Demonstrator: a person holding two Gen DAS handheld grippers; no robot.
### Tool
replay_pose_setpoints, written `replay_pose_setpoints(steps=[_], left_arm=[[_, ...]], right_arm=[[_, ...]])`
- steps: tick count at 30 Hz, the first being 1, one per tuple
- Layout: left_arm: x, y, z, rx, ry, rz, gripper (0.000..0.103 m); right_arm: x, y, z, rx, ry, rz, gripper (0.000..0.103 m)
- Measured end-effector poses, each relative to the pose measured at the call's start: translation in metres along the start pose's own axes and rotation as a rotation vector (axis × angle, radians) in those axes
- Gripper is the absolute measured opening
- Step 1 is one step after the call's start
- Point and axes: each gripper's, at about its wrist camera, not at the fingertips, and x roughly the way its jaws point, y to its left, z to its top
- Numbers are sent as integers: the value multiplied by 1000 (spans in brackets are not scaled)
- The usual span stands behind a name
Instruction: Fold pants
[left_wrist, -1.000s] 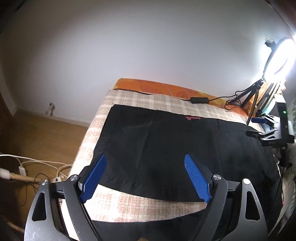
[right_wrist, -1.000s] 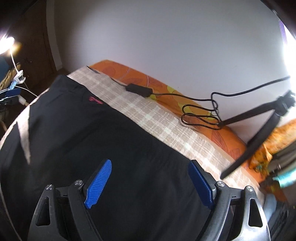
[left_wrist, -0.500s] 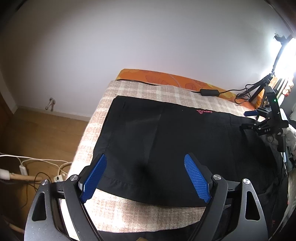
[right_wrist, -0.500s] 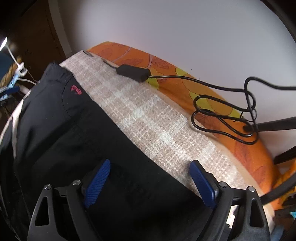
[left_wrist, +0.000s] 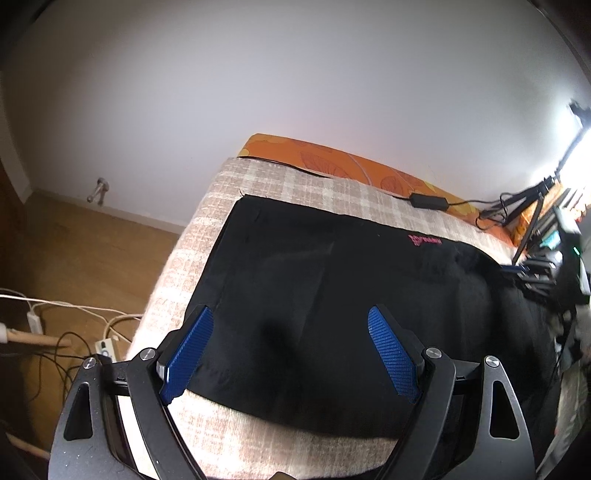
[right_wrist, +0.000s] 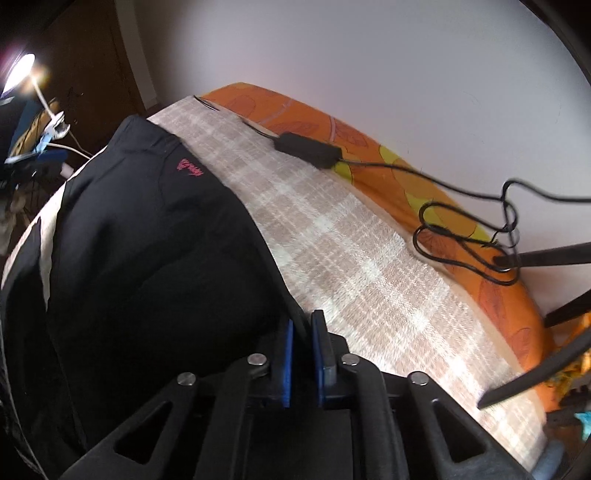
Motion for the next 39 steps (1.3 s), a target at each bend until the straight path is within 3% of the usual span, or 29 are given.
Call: replay_pose_setpoints(steps=[4, 12, 18, 22, 30, 33, 35, 36, 39], left_arm=[[9, 8, 14, -68, 8, -25, 86], [5, 0, 29, -98, -16, -65, 87], [5, -10, 33, -162, -4, -130, 87], [5, -30, 34, -147, 9, -153, 87], [38, -84, 32, -31, 149, -85, 87], [51, -88, 26, -37, 174, -12, 87], [57, -84, 21, -74, 179, -6, 85], [58, -81, 20, -92, 174, -17, 76], [60, -77, 14, -109, 160, -75, 31]], right_arm=[[-33, 21, -6, -13, -64, -43, 2], [-80, 84, -34, -101, -128, -80, 2], [-96, 125, -59, -175, -130, -95, 1], [-97, 146, -70, -220, -124, -101, 1], [-101, 175, -78, -283, -132, -134, 1], [-104, 183, -80, -300, -143, -136, 0], [-106, 186, -83, -310, -148, -142, 0], [-106, 187, -84, -312, -149, -144, 0], [-105, 188, -86, -308, -151, -153, 0]])
